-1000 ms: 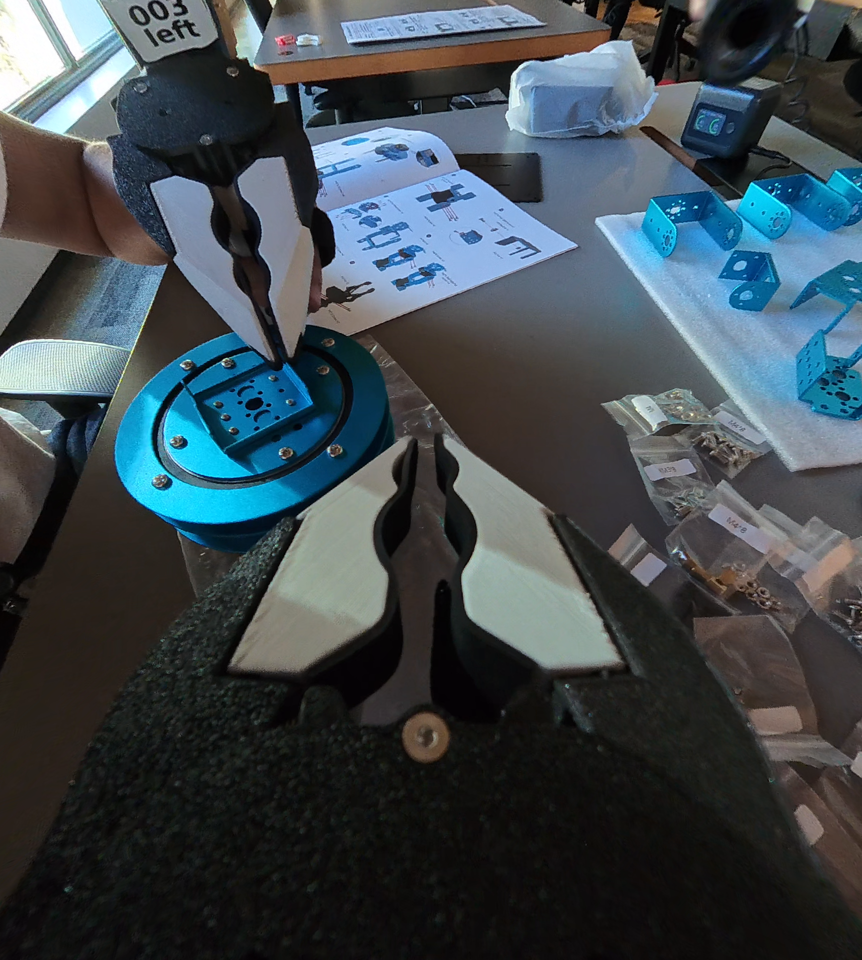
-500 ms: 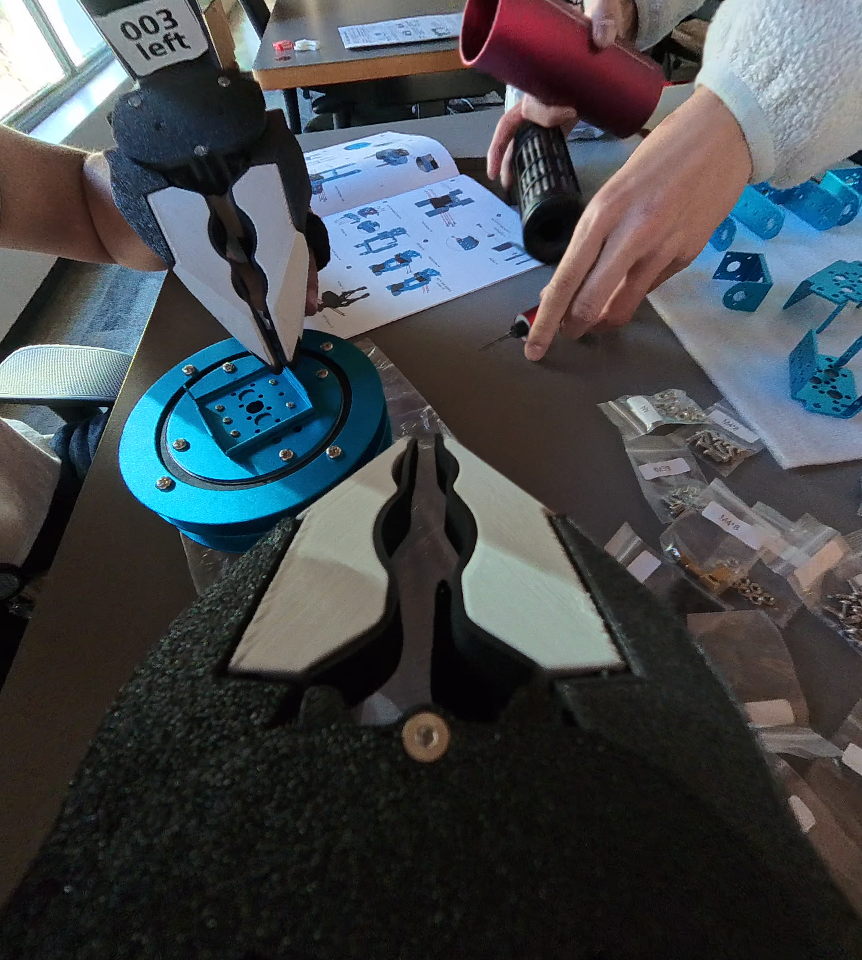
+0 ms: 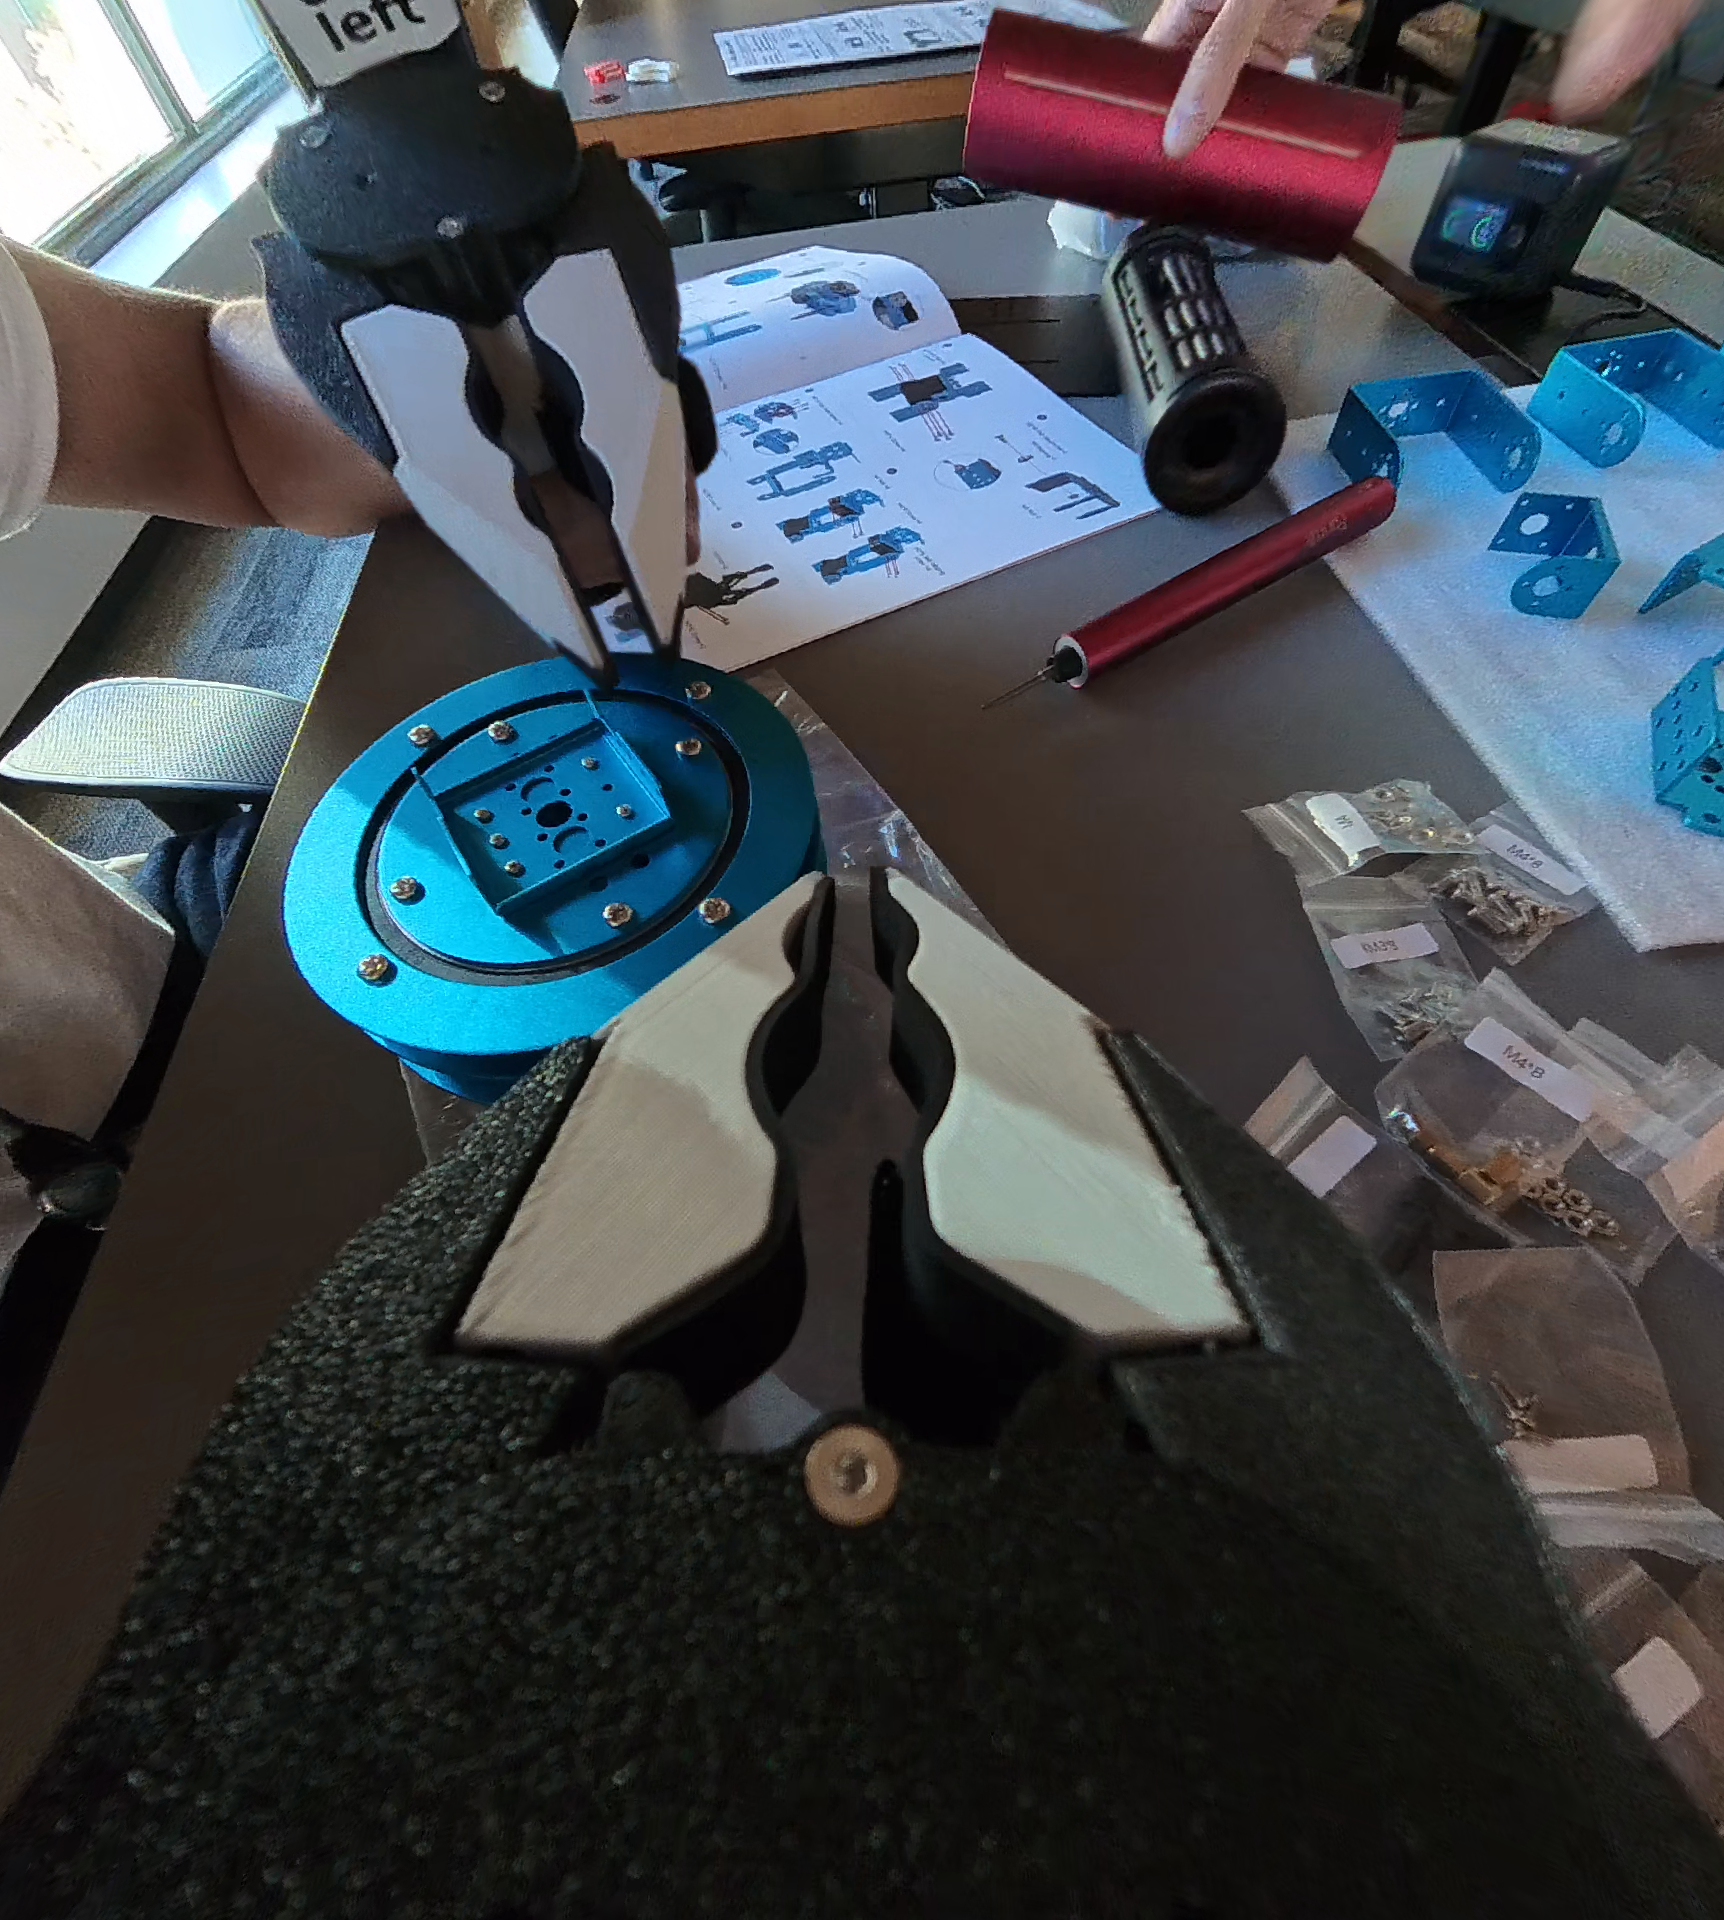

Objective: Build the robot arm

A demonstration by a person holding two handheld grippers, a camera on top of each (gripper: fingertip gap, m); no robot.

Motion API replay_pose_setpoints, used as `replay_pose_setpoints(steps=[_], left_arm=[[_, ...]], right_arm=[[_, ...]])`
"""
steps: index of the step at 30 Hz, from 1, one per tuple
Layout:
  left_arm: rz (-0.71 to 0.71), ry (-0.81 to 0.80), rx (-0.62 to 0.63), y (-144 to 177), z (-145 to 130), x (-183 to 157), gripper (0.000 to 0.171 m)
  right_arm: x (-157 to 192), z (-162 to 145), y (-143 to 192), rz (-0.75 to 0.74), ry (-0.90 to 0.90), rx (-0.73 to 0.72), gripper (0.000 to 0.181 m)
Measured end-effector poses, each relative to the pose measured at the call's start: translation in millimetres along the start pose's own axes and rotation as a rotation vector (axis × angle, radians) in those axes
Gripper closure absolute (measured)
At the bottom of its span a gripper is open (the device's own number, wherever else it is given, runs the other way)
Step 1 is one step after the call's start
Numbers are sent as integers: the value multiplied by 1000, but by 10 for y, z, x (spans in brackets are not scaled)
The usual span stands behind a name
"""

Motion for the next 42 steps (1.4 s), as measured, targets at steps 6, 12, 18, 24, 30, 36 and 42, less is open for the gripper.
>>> replay_pose_setpoints(steps=[6,12,18,24,30,36,42], left_arm=[[18,54,-33,65,26,98,163],[36,67,5,12,-51,123,163],[61,85,27,-12,-90,139,163],[84,86,-10,47,-24,163,163],[116,89,-55,118,14,248,163],[189,132,-15,105,-130,444,164],[358,178,93,148,-292,668,163]], right_arm=[[-32,2,17,-12,-5,-4,176],[-67,10,52,-32,0,-11,176],[-146,-39,51,-77,13,15,176],[-302,-78,66,-203,5,35,170],[-85,61,63,-242,-50,-89,160],[-175,33,23,-347,-54,-54,143],[-347,-159,105,-402,-77,-2,142]])
Point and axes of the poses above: each gripper's, where its closed fingertips meet, y back along the fingers, z out of its top, x = y × z across the jaws, the point moved 8 cm from there along y, back along the fingers, and after that the axes turned 8 degrees about -y, right-handed, at the moved point
